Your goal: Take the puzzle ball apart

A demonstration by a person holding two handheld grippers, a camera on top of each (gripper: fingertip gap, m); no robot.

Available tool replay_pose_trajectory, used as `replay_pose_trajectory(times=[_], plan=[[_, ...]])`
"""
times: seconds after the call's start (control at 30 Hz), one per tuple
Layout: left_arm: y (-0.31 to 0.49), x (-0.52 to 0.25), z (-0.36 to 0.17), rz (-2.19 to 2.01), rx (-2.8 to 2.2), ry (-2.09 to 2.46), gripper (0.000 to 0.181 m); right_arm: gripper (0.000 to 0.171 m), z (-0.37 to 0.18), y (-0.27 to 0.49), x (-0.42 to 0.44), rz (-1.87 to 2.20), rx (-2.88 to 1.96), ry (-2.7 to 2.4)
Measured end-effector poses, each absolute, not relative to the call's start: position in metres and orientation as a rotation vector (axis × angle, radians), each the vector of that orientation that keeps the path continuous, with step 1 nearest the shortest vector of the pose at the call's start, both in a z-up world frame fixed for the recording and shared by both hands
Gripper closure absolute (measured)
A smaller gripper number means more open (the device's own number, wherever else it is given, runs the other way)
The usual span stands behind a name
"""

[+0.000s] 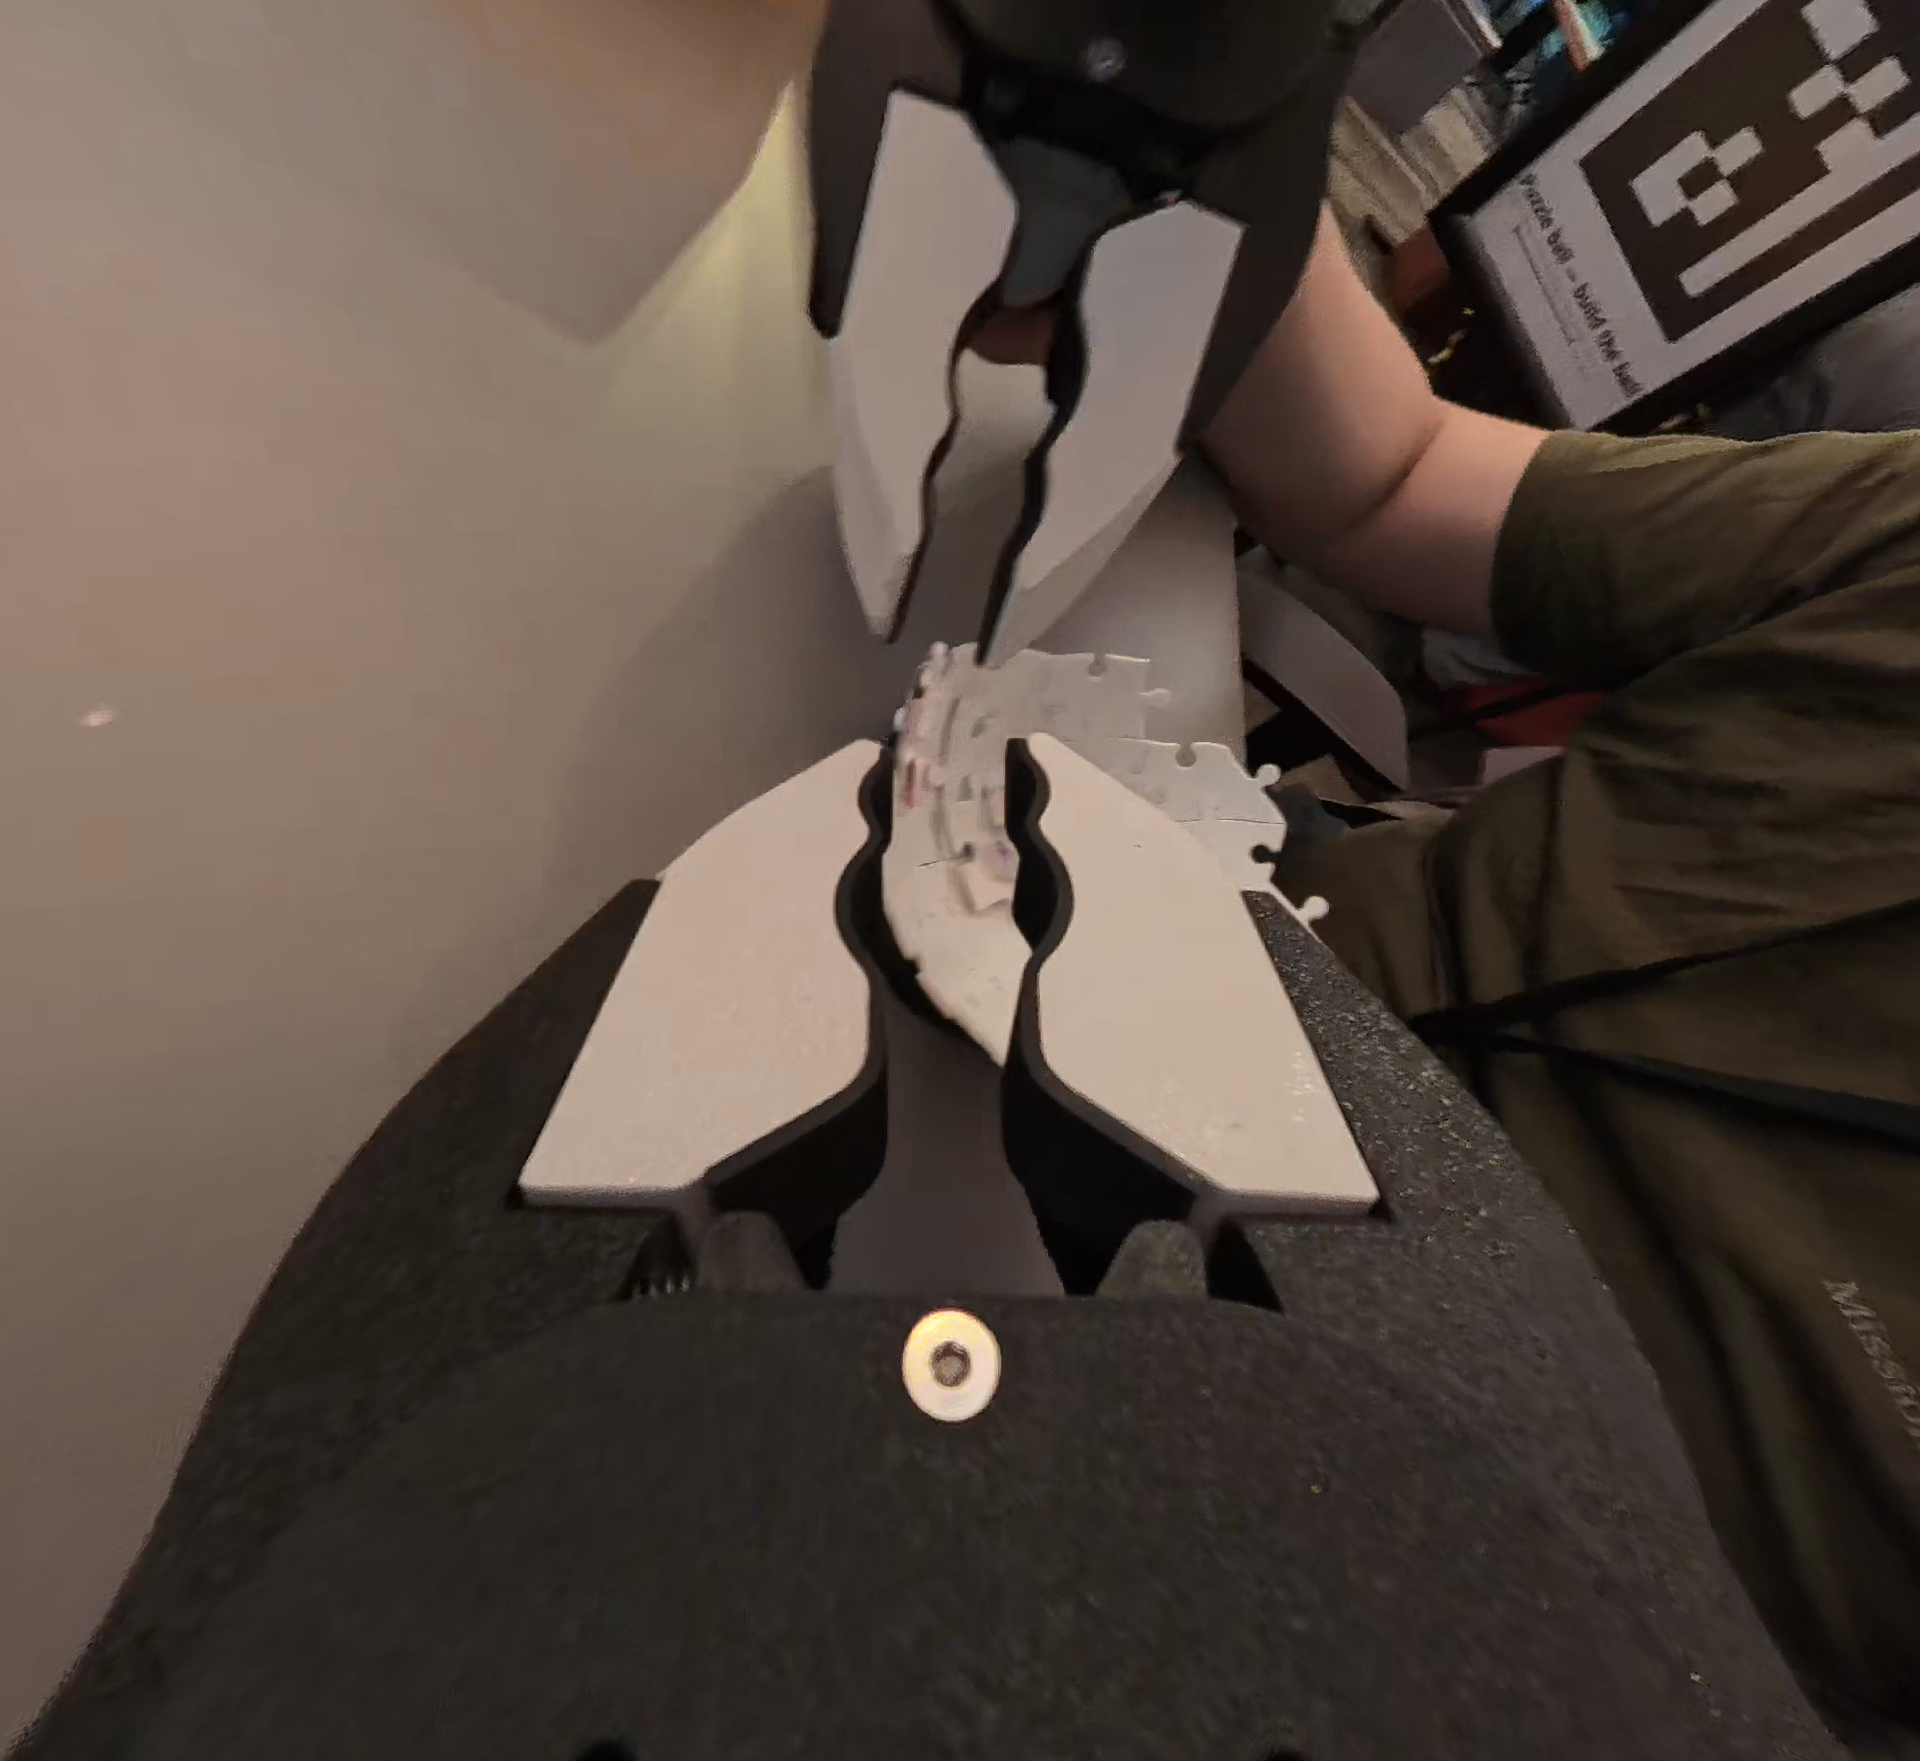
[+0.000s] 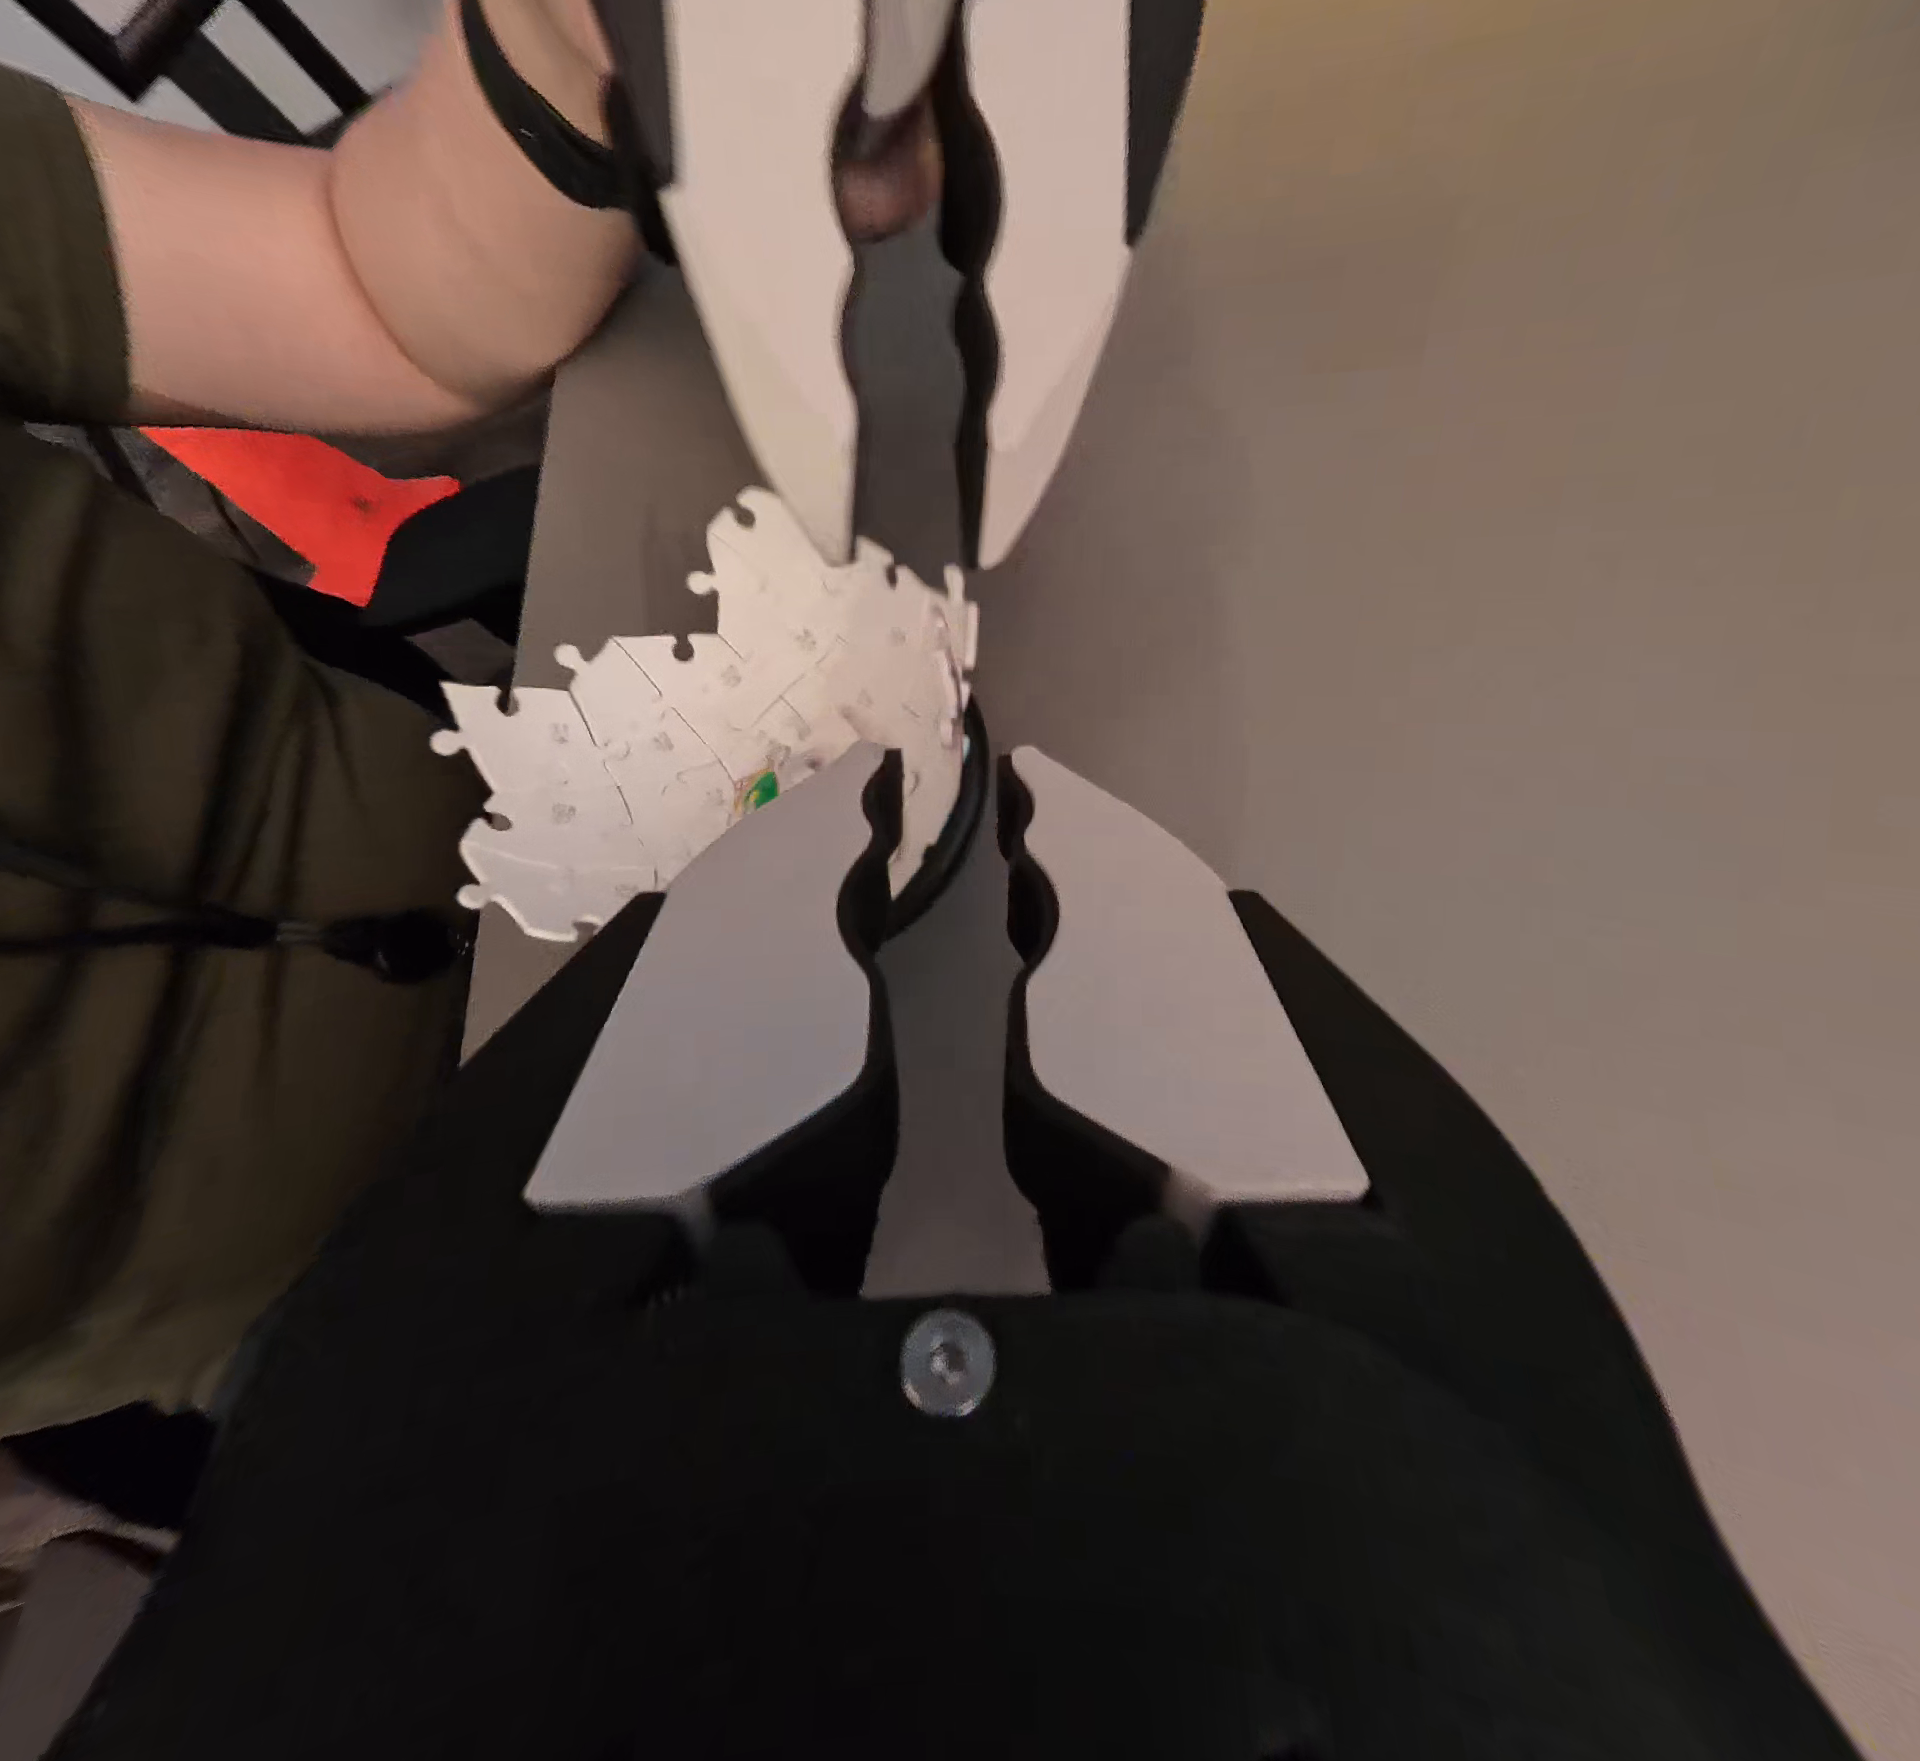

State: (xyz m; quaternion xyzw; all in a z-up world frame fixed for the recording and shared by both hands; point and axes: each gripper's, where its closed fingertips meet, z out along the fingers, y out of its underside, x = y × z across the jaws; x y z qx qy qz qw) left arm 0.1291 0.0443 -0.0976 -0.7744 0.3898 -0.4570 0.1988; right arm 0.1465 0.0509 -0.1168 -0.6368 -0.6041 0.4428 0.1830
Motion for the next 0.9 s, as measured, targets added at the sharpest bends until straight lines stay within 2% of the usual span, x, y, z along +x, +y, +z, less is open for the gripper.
replay_pose_trajectory(times=[0.2,0.4,0.47,0.9], plan=[[0.045,0.139,-0.104,-1.135,-2.184,1.151,0.168,0.163,-0.129,0.045,0.148,1.21,-1.89,-1.693],[0.047,0.138,-0.125,-0.912,-2.293,1.217,0.164,0.163,-0.134,0.042,0.148,1.177,-1.875,-1.734],[0.044,0.142,-0.123,-0.938,-2.278,1.24,0.177,0.165,-0.137,0.042,0.148,1.141,-1.87,-1.753],[0.047,0.134,-0.11,-1.216,-2.635,1.005,0.179,0.163,-0.132,0.047,0.144,0.859,-1.725,-1.784]])
